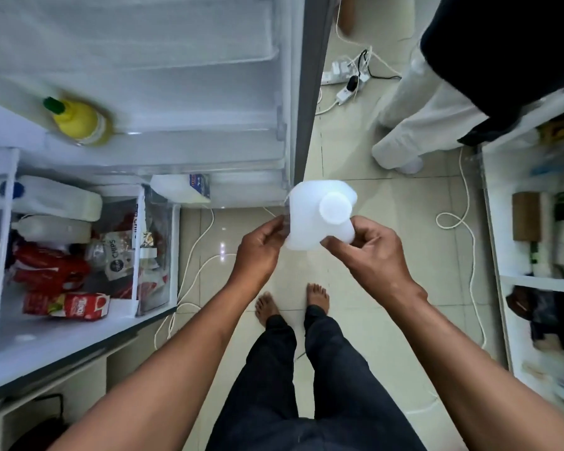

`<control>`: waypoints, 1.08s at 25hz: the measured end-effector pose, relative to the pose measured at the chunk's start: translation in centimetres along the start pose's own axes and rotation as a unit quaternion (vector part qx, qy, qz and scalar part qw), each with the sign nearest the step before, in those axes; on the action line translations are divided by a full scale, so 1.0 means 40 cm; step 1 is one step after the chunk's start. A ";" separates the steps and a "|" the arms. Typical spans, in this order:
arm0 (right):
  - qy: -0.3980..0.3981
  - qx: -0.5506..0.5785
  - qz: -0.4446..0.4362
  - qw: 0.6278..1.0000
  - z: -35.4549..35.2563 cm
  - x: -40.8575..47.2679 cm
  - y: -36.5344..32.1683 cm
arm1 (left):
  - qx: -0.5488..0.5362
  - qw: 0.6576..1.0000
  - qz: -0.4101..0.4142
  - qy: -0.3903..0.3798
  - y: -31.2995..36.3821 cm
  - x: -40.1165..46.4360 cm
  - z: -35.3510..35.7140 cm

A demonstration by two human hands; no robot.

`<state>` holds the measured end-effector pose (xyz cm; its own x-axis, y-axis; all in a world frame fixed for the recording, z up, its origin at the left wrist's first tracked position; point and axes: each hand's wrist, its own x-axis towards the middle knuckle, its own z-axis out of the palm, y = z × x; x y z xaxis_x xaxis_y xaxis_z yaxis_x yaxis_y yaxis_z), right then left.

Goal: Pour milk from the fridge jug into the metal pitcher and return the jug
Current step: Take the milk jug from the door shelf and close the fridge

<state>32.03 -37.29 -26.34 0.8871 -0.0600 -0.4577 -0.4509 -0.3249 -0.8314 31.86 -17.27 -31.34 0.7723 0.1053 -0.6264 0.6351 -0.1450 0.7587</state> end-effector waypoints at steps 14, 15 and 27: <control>0.025 -0.107 -0.222 0.969 -0.303 -0.233 -0.423 | -0.274 0.957 -0.072 -0.066 0.334 -0.195 0.081; 0.016 -0.102 -0.231 0.967 -0.323 -0.220 -0.432 | -0.275 0.957 -0.070 -0.065 0.349 -0.199 0.097; -0.048 0.183 -0.197 0.962 -0.524 -0.104 -0.519 | 0.190 0.753 0.515 0.363 0.889 -0.305 0.108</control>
<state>39.76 -50.08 -0.57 0.9910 0.0932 -0.0966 -0.1016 0.0507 -0.9935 44.97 -27.96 2.50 0.7426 0.2341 0.6275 -0.2474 -0.7747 0.5818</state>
